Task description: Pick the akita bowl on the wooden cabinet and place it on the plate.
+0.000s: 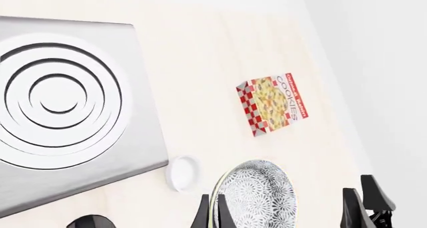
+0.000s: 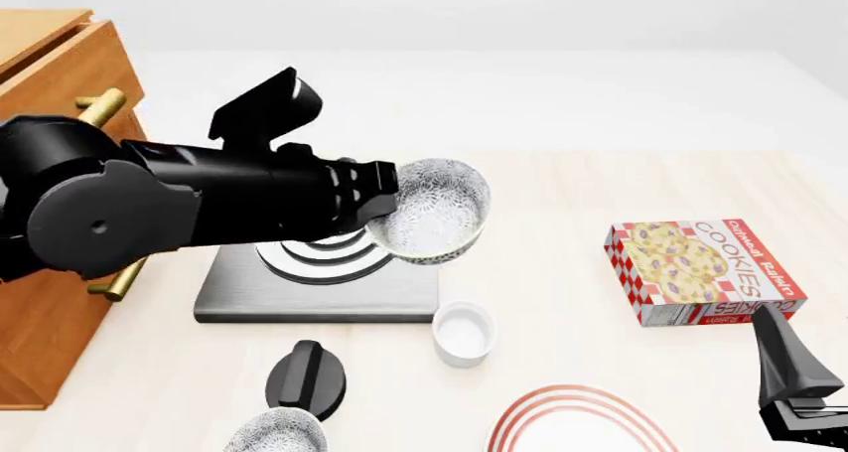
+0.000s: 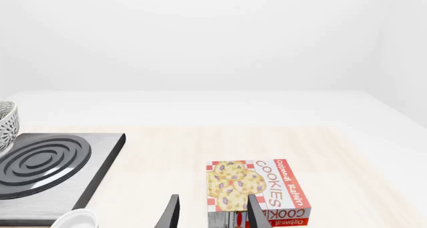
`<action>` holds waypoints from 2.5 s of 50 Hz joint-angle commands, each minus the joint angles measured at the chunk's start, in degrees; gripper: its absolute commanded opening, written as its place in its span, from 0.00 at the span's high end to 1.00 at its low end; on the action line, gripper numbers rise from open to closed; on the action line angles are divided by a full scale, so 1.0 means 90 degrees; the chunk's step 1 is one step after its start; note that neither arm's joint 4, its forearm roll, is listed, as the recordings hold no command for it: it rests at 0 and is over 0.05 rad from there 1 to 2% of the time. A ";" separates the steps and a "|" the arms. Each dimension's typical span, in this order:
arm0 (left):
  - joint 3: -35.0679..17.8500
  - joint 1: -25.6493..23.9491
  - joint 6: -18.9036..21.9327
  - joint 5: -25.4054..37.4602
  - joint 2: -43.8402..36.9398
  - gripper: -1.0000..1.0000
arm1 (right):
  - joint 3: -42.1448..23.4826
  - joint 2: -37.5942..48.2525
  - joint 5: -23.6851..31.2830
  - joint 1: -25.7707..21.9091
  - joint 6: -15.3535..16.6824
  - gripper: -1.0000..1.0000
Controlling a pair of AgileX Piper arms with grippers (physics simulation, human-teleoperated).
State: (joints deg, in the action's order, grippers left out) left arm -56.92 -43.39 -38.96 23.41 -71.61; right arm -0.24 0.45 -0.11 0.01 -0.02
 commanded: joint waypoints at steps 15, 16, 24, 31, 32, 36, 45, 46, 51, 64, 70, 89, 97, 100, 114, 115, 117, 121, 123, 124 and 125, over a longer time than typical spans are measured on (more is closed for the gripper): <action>-0.0022 -0.0432 0.0032 -0.0228 -0.0411 1.00 | 0.0000 0.0001 0.0000 0.0001 0.0000 0.00; -0.0016 -0.0448 0.0026 -0.0239 -0.0427 1.00 | 0.0000 0.0000 0.0000 0.0000 0.0000 0.00; 0.0071 -0.0672 -0.0062 -0.0387 -0.0604 1.00 | 0.0000 -0.0001 0.0000 0.0001 0.0000 0.00; 0.0136 -0.0831 -0.0092 -0.0482 -0.0735 1.00 | 0.0000 0.0000 0.0000 0.0001 -0.0001 0.00; 0.0138 -0.0850 -0.0100 -0.0486 -0.0747 1.00 | 0.0000 0.0000 0.0000 -0.0001 -0.0001 0.00; 0.0170 -0.0926 -0.0115 -0.0536 -0.0816 1.00 | 0.0000 0.0000 0.0000 0.0000 0.0000 0.00; 0.0175 -0.1167 -0.0158 -0.0636 -0.1052 1.00 | 0.0000 0.0000 0.0000 0.0000 0.0000 0.00; 0.0166 -0.1183 -0.0157 -0.0639 -0.1066 1.00 | 0.0000 0.0001 0.0000 0.0001 0.0000 0.00; 0.0165 -0.1290 -0.0251 -0.0677 -0.1173 1.00 | 0.0000 -0.0001 0.0000 0.0000 0.0000 0.00; 0.0007 -0.1580 -0.0267 -0.0740 -0.1511 1.00 | 0.0000 -0.0002 0.0000 0.0001 0.0000 0.00; -0.0015 -0.1660 -0.0299 -0.0829 -0.1666 1.00 | 0.0000 0.0001 0.0000 -0.0001 0.0001 0.00; -0.0007 -0.1970 -0.0412 -0.1132 -0.2210 1.00 | 0.0000 0.0000 0.0000 0.0002 0.0000 0.00; -0.0061 -0.2001 -0.0396 -0.1155 -0.2297 1.00 | 0.0000 0.0000 0.0000 0.0001 0.0000 0.00; -0.0047 -0.2012 -0.0417 -0.1204 -0.2340 1.00 | 0.0000 0.0001 0.0000 0.0000 -0.0001 0.00; -0.0060 -0.2140 -0.0519 -0.1385 -0.2659 1.00 | 0.0000 0.0000 0.0000 -0.0002 0.0001 0.00; -0.0066 -0.2150 -0.0518 -0.1397 -0.2686 1.00 | 0.0000 0.0001 0.0000 -0.0001 -0.0001 0.00; -0.0067 -0.2153 -0.0523 -0.1405 -0.2709 1.00 | 0.0000 -0.0002 0.0000 0.0000 0.0000 0.00; -0.0068 -0.2181 -0.0525 -0.1465 -0.2826 1.00 | 0.0000 -0.0001 0.0000 0.0000 -0.0001 0.00; -0.0080 -0.2189 -0.0528 -0.1463 -0.2835 1.00 | 0.0000 0.0000 0.0000 0.0001 -0.0001 0.00; -0.0097 -0.2191 -0.0529 -0.1461 -0.2848 1.00 | 0.0000 0.0001 0.0000 0.0000 0.0000 0.00; -0.0106 -0.2183 -0.0515 -0.1462 -0.2850 1.00 | 0.0000 0.0001 0.0000 0.0000 0.0001 0.00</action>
State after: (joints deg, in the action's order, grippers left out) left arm -57.22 -62.63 -43.82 11.00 -96.00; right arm -0.24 0.45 -0.11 0.00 -0.02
